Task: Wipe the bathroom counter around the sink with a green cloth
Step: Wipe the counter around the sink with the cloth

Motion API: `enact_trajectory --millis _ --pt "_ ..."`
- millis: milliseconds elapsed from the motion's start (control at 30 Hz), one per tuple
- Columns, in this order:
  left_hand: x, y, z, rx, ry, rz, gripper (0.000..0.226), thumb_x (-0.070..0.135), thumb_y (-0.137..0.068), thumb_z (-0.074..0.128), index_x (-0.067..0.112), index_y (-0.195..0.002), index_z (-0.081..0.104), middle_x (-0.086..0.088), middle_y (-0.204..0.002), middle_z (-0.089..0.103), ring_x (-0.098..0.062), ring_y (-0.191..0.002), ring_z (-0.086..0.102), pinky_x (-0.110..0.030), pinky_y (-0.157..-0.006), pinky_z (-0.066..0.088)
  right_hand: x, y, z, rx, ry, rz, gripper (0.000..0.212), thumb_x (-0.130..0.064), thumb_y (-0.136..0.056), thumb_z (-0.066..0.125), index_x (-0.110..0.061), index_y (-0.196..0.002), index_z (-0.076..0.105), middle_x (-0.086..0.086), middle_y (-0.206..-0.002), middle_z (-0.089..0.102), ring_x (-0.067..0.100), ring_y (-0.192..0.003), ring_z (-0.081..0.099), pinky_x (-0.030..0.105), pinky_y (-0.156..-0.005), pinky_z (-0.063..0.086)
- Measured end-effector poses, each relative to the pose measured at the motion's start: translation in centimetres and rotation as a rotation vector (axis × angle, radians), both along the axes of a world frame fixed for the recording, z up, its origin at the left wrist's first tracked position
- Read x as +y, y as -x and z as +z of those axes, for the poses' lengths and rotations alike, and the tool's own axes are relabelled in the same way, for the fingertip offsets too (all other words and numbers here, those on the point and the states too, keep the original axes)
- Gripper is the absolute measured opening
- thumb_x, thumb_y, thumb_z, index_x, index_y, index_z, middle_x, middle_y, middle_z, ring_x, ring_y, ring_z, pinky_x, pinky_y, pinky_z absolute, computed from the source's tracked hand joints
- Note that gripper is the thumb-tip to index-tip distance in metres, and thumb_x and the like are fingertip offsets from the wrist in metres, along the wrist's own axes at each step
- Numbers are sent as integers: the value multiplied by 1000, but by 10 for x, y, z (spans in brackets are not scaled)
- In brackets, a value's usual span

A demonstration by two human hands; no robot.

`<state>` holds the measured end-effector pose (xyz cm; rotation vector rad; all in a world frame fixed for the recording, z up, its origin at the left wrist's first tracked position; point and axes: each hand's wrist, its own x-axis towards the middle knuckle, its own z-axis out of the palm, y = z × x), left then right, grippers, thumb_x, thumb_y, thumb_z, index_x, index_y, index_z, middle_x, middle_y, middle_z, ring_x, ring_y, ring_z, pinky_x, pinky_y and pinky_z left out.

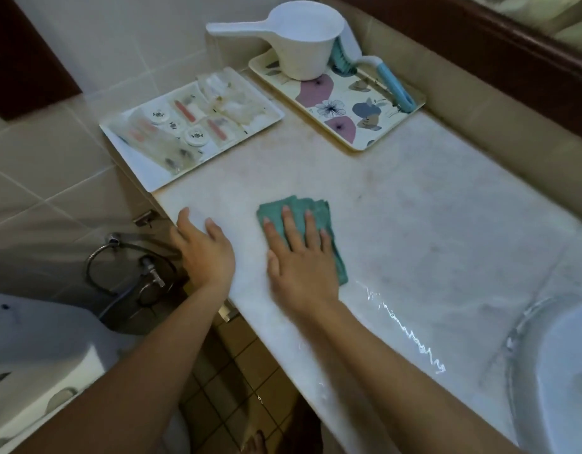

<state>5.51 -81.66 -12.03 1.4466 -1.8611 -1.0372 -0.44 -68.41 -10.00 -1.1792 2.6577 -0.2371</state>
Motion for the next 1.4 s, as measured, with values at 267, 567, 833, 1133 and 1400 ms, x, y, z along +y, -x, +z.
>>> enact_trajectory --millis 267,567,833,1133,1400 --pt "2 -2 5 24 -35 -17 45 26 -101 42 15 -144 31 -15 -149 25 -30 -111 51 -26 -82 37 178 -77 8 52 -28 187 56 -46 -96 35 -42 -150 21 -9 -161 13 25 -148 10 45 -113 19" --pt "2 -3 4 28 -32 -20 46 26 -102 41 14 -145 30 -16 -148 27 -30 -114 48 -26 -81 36 139 -22 0 30 -104 -511 62 -57 -92 7 -41 -152 1 -8 -161 -9 25 -147 -11 45 -118 4" --pt "3 -5 8 97 -86 -12 46 24 -102 41 15 -145 30 -14 -150 26 -26 -118 48 -22 -83 33 118 -109 -2 47 -20 -213 55 -54 -99 13 -44 -150 -5 -10 -160 -15 22 -145 -22 43 -117 -4" --pt "35 -28 13 82 -180 -36 45 23 -97 48 19 -141 38 -8 -158 10 -30 -135 30 -37 -109 33 220 -146 -6 90 6 -669 58 -54 -93 17 -47 -150 9 2 -162 -7 22 -148 -1 43 -117 12" --pt "212 -119 28 312 -230 -270 30 -1 -85 59 17 -109 62 -2 -146 26 -10 -126 33 -13 -94 39 285 -198 3 50 125 -863 65 -27 -88 41 -8 -149 28 8 -155 30 23 -143 28 38 -116 18"
